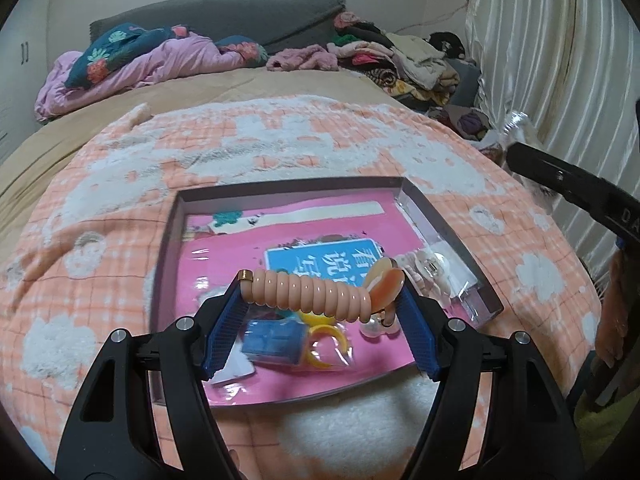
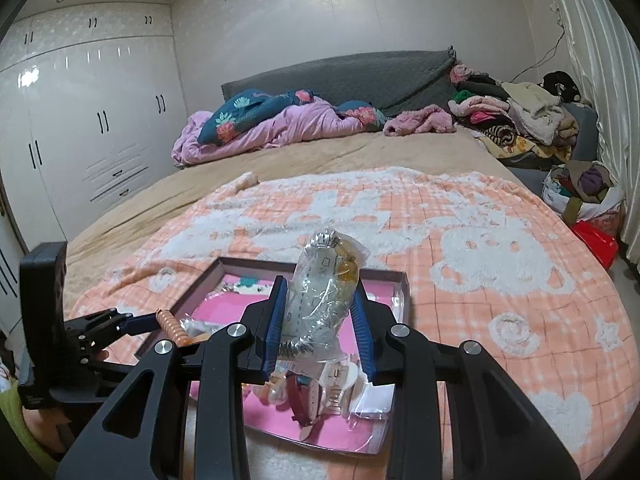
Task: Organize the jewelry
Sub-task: 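Lower the hair tie into the box with the left gripper while the right drops the clear bag in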
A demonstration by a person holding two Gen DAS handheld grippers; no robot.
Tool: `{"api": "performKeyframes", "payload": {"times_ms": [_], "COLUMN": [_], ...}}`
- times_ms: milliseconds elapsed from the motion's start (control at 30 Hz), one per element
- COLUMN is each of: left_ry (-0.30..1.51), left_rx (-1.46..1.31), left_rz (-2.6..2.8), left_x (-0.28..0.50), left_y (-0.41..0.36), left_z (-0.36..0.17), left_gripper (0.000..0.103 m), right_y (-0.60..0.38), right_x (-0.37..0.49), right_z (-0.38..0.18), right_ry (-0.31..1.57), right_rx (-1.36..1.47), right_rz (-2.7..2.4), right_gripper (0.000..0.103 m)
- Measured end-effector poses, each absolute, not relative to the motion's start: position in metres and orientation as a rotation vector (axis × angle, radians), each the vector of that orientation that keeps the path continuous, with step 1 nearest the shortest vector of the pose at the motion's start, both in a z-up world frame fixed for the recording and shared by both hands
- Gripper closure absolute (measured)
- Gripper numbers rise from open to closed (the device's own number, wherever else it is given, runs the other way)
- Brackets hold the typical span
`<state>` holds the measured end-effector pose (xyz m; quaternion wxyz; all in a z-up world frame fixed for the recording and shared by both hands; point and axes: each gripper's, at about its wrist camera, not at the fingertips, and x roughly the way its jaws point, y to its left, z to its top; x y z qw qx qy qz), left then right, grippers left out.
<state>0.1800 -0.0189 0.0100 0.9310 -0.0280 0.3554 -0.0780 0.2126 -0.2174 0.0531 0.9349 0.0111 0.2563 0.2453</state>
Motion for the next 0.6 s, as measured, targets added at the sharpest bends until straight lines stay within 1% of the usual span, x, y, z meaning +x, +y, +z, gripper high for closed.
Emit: {"api": "performKeyframes", "payload": {"times_ms": [333,600], "left_ry": [0.748,0.780], "left_rx": [0.009,0.012], "left_rz": [-0.179,-0.179], "left_x": [0.187,0.193], "left_y": [-0.045,-0.050], "left_z": [-0.002,-0.015], "left_gripper": [0.040,0.040], "right_y": [-0.225,-0.225], "right_x": [0.224,0.228], "right_z": [0.023,0.007], "right_ry": [0.582,0.617], "right_rx": [0.019,0.002], "right_rz": [0.488,0.482], "right_gripper": [0.073,0.073]}}
